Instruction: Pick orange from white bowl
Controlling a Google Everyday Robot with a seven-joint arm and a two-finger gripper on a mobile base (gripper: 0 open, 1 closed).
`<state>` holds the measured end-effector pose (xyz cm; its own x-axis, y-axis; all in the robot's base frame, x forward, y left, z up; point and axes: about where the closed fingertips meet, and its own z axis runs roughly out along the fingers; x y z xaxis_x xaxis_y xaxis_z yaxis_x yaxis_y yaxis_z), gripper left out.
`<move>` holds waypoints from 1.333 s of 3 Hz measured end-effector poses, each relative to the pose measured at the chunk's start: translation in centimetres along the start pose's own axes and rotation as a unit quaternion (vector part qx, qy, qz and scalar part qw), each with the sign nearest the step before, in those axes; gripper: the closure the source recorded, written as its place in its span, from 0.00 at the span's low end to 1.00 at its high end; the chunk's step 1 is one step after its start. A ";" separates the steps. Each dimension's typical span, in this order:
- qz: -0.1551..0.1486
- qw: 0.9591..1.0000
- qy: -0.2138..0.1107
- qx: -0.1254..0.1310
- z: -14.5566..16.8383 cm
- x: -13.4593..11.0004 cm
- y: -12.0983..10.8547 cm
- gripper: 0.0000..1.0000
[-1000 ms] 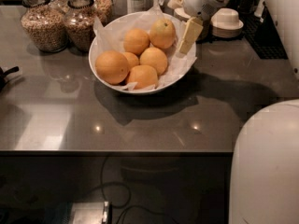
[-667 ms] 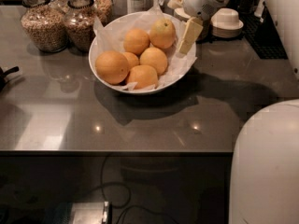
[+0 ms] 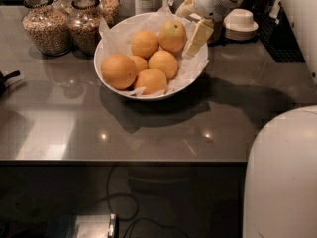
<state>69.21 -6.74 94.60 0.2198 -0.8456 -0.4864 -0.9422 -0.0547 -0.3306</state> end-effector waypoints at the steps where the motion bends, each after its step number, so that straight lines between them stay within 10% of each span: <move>1: 0.000 1.000 0.000 0.000 0.0 0.0 0.0 0.02; 4: -0.024 1.000 -0.019 0.002 2.7 -1.7 -1.3 0.21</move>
Offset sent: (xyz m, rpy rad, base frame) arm 0.0112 0.0255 -0.0123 0.0125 0.0055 0.0620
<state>70.75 -3.79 93.71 0.2747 -0.8217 -0.4993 -0.9293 -0.0936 -0.3572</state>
